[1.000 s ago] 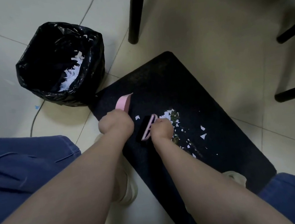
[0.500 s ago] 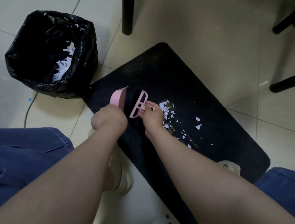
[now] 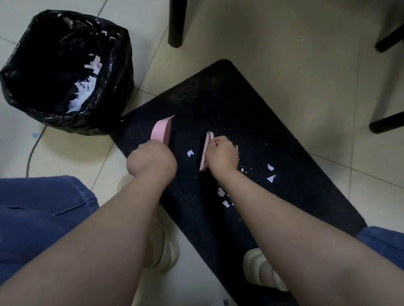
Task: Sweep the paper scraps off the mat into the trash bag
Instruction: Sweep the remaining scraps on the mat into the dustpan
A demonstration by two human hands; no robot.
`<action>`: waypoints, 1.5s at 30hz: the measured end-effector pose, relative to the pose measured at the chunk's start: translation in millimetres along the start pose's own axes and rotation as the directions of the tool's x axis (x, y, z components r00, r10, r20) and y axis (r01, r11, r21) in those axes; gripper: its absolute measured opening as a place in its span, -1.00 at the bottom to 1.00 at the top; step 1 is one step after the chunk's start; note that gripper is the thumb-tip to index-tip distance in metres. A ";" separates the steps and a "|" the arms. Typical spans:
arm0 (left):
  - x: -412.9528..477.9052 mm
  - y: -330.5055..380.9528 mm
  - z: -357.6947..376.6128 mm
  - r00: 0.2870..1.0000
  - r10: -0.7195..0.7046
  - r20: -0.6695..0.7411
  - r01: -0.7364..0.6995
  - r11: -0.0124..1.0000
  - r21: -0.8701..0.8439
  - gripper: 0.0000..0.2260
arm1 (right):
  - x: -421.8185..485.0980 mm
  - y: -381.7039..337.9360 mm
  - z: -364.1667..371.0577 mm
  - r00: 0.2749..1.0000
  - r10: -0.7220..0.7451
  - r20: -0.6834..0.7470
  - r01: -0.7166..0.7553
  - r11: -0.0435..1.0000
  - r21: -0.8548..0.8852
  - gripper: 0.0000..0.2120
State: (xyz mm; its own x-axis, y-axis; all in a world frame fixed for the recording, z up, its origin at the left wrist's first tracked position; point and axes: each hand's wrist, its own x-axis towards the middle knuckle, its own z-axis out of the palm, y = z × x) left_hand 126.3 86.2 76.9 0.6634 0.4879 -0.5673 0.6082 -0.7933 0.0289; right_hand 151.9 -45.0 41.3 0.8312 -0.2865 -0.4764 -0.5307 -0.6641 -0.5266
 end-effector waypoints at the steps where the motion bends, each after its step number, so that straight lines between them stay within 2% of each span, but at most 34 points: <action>1: -0.4 -1.1 0.9 1.000 0.004 -0.002 -0.004 1.000 0.004 -0.69 | 0.8 1.1 5.5 0.999 0.033 0.033 -0.034 0.999 0.041 -0.78; 3: -0.8 -2.5 1.3 1.000 0.004 0.005 -0.004 1.000 0.001 -0.69 | 2.9 5.7 10.2 0.991 0.104 0.086 -0.118 0.976 0.185 -0.83; 5: 1.1 -4.3 0.2 1.000 -0.011 0.024 0.011 1.000 -0.008 -0.70 | 2.4 9.9 4.5 0.970 0.161 0.183 -0.215 0.920 0.329 -0.80; 7: 2.4 -4.3 -3.0 0.999 -0.021 0.041 0.022 0.999 -0.025 -0.71 | 3.6 12.1 -6.5 0.944 0.139 0.299 -0.254 0.885 0.391 -0.74; 10: 2.3 -2.8 -6.1 0.999 -0.013 0.047 0.014 0.999 -0.034 -0.70 | 8.1 15.4 -14.9 0.915 0.080 0.395 -0.237 0.899 0.367 -0.68; 13: 2.7 -2.8 -8.0 1.000 -0.006 0.022 0.007 0.999 -0.047 -0.70 | 9.7 18.9 -12.0 0.909 0.038 0.414 -0.145 0.962 0.231 -0.81; 15: 3.8 -3.2 -8.4 1.000 -0.004 0.011 0.005 0.998 -0.058 -0.70 | 7.0 16.8 -10.9 0.928 -0.040 0.371 0.029 0.999 0.036 -0.90; 17: 5.6 -3.5 -7.9 1.000 -0.002 0.004 0.002 0.997 -0.071 -0.71 | 6.7 13.4 -7.7 0.958 -0.187 0.217 0.210 0.974 -0.089 -0.84; 19: 7.0 -3.6 -7.1 1.000 -0.003 -0.003 0.002 0.997 -0.076 -0.71 | 6.6 6.1 -4.6 0.964 -0.266 0.011 0.266 0.964 -0.016 -0.77; 20: 7.4 -3.1 -7.3 1.000 -0.002 -0.009 0.001 0.997 -0.077 -0.71 | 10.2 1.3 -1.9 0.967 -0.253 -0.040 0.255 0.965 0.055 -0.77; 22: 8.3 -3.0 -7.2 1.000 0.002 -0.021 -0.004 0.997 -0.077 -0.71 | 19.7 -7.8 4.8 0.976 -0.215 0.019 0.211 0.969 0.127 -0.78; 24: 9.8 -2.6 -6.8 0.999 0.009 -0.032 -0.011 0.998 -0.068 -0.71 | 28.0 -12.3 9.3 0.973 -0.155 0.170 0.143 0.987 0.078 -0.76; 25: 11.3 -2.3 -6.6 0.999 0.007 -0.036 -0.009 0.998 -0.064 -0.70 | 31.4 -12.0 9.7 0.973 -0.117 0.201 0.122 0.993 -0.011 -0.70; 26: 11.8 -1.8 -6.9 0.999 0.005 -0.039 -0.007 0.998 -0.063 -0.69 | 33.4 -10.4 7.5 0.982 -0.081 0.173 0.103 0.988 -0.117 -0.66; 28: 12.3 -0.1 -8.1 0.999 0.001 -0.045 -0.004 0.998 -0.064 -0.72 | 33.5 -6.2 -1.9 0.998 -0.064 -0.028 0.056 0.971 -0.231 -0.65; 29: 11.5 1.3 -8.8 0.998 0.008 -0.055 -0.011 0.998 -0.055 -0.74 | 32.7 -3.6 -8.3 0.990 -0.077 -0.114 0.050 0.973 -0.227 -0.66; 31: 8.4 6.5 -10.8 0.995 0.043 -0.085 -0.045 0.999 -0.019 -0.77 | 32.0 -1.2 -20.7 0.979 -0.106 -0.172 0.077 0.984 -0.163 -0.72; 35: 3.4 15.3 -12.7 0.985 0.104 -0.136 -0.103 0.995 0.011 -0.79 | 46.6 2.8 -18.6 0.996 -0.090 -0.023 0.092 0.992 0.092 -0.69; 37: 1.6 16.0 -12.3 0.988 0.097 -0.118 -0.101 0.994 -0.033 -0.79 | 51.8 6.0 -13.3 0.994 -0.060 0.088 0.051 0.994 0.099 -0.67; 38: 1.0 15.8 -10.9 0.991 0.088 -0.097 -0.094 0.993 -0.064 -0.76 | 52.8 9.9 -12.7 0.993 -0.035 0.112 0.031 0.999 0.037 -0.66; 39: 1.0 15.1 -8.6 0.995 0.078 -0.069 -0.085 0.992 -0.095 -0.74 | 53.2 14.2 -14.0 0.995 -0.008 0.101 0.013 0.999 -0.049 -0.65; 42: 3.8 14.2 3.4 0.999 0.032 0.005 -0.030 0.978 -0.206 -0.75 | 46.0 27.1 -30.5 0.996 0.012 -0.091 -0.035 0.968 -0.249 -0.60; 43: 5.3 14.7 7.9 1.000 0.016 0.021 -0.010 0.970 -0.244 -0.77 | 44.7 33.1 -36.3 0.990 0.002 -0.143 -0.037 0.970 -0.241 -0.59; 45: 7.7 17.6 15.9 0.999 -0.001 0.047 0.015 0.955 -0.296 -0.78 | 44.5 41.5 -47.8 0.976 0.026 -0.216 -0.049 0.994 -0.101 -0.58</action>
State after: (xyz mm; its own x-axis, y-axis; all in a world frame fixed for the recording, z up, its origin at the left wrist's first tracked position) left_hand 135.3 70.2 60.0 0.6417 0.4709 -0.6054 0.7197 -0.6425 0.2631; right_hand 174.8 -118.3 31.9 0.8331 -0.4460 -0.3270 -0.5514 -0.7157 -0.4286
